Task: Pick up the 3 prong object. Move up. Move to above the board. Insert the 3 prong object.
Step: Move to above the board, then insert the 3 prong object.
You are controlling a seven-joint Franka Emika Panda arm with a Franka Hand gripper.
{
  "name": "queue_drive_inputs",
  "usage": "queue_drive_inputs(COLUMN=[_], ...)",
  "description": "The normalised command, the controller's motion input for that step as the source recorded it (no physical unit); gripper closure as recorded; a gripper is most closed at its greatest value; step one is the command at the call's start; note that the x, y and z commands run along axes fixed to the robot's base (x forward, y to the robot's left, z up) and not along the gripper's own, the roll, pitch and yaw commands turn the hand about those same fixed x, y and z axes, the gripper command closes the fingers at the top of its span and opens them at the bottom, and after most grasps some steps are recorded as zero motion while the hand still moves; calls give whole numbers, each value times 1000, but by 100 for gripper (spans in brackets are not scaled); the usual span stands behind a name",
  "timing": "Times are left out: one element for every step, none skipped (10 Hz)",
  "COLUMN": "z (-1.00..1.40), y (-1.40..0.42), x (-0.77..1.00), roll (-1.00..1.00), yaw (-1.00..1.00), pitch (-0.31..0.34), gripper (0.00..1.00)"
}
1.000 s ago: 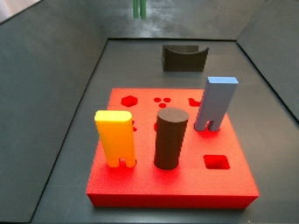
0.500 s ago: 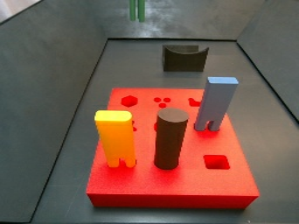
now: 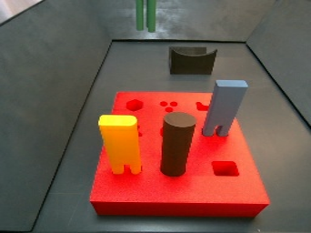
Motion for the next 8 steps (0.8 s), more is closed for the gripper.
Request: queue_drive_inputs(z=[94, 66, 41, -557, -577, -591, -589, -443], y=[-501, -353, -191, 66, 203, 91, 86, 66], x=[168, 149, 105, 383, 969, 1000, 720, 257], roll=[52, 55, 63, 70, 86, 127, 127, 56], yaw=[7, 5, 9, -729, -106, -69, -417, -900], pitch=[129, 123, 111, 0, 99, 111, 10, 0], gripper=[100, 100, 100, 100, 100, 100, 100, 100])
